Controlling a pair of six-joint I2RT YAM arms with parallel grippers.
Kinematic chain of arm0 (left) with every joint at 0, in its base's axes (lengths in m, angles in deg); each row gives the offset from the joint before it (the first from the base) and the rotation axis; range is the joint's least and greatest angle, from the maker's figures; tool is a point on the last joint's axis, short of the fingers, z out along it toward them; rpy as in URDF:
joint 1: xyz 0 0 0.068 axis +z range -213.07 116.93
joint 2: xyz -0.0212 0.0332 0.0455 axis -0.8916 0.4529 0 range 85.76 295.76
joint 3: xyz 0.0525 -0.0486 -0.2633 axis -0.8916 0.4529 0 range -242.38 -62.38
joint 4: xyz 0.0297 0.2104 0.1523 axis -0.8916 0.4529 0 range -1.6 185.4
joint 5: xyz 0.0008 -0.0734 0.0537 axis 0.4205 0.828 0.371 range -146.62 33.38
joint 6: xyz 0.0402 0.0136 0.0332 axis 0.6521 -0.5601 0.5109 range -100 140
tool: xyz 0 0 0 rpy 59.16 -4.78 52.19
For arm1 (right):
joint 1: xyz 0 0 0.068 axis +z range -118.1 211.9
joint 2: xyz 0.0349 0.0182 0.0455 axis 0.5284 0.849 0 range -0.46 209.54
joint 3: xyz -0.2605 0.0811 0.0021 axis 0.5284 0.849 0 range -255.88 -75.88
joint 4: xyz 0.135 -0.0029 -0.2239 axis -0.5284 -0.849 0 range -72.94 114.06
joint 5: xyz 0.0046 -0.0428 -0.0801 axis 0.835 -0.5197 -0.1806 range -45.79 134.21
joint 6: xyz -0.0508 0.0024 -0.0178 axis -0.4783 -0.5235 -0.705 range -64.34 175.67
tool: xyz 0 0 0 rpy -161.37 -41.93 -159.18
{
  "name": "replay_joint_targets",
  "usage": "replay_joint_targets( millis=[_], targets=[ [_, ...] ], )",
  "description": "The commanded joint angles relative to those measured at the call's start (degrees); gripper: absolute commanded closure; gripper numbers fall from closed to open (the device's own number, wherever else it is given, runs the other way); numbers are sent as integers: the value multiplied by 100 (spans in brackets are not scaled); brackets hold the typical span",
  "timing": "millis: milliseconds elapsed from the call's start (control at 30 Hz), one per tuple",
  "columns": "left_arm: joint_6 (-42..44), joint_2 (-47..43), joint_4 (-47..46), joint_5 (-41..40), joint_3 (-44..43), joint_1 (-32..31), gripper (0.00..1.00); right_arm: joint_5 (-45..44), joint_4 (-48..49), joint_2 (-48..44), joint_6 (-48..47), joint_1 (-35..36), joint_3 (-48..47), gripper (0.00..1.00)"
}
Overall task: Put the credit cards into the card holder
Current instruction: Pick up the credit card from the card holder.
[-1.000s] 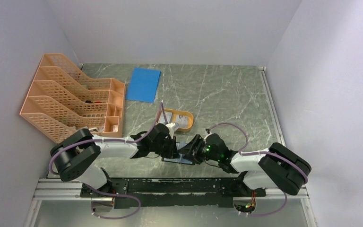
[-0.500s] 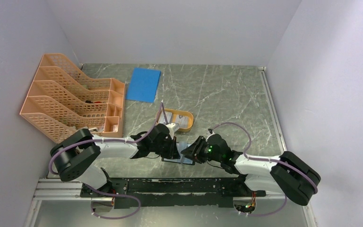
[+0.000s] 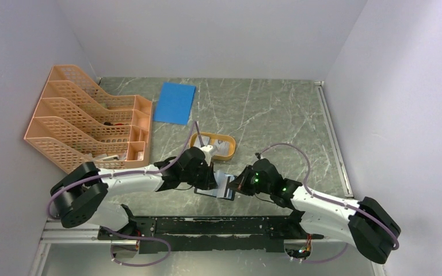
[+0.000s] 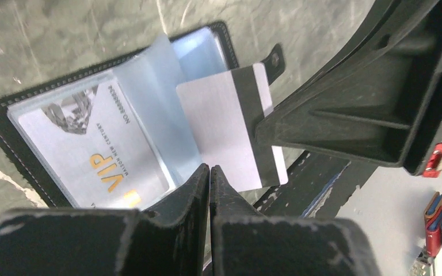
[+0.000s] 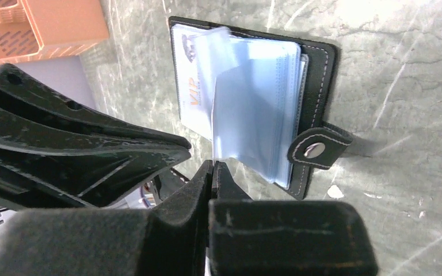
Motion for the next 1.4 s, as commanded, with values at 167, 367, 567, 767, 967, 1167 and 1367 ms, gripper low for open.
replay_joint_targets(
  millis=[167,367,567,767,967,1167,1367],
  targets=[
    [270,-813,1058,-837,-668,-42,91,-355,-1655,-794,-906,28,-850,100],
    [295,-2411,1978,-1905,-1505,-36,60,-13,-2001,-1272,-3466,41,-2629,100],
    [244,-3477,2320,-2046,-2639,-41,25,-356,-1486,-1883,-6420,124,-3445,100],
    [-664,-3205,2824,-1864,-3976,-39,16,-1394,-24,-1649,-9054,169,-3620,100],
    [-1047,-1800,3651,-1201,-5567,-27,8,-1970,2101,-1036,-12157,399,-3416,100],
    [-1353,-1259,3056,-1287,-5806,255,5,-2012,3464,-664,-14574,895,-2904,100],
    [-1536,-711,2772,-668,-6046,846,7,-1974,3619,-568,-15321,1162,-2784,100]
  ],
)
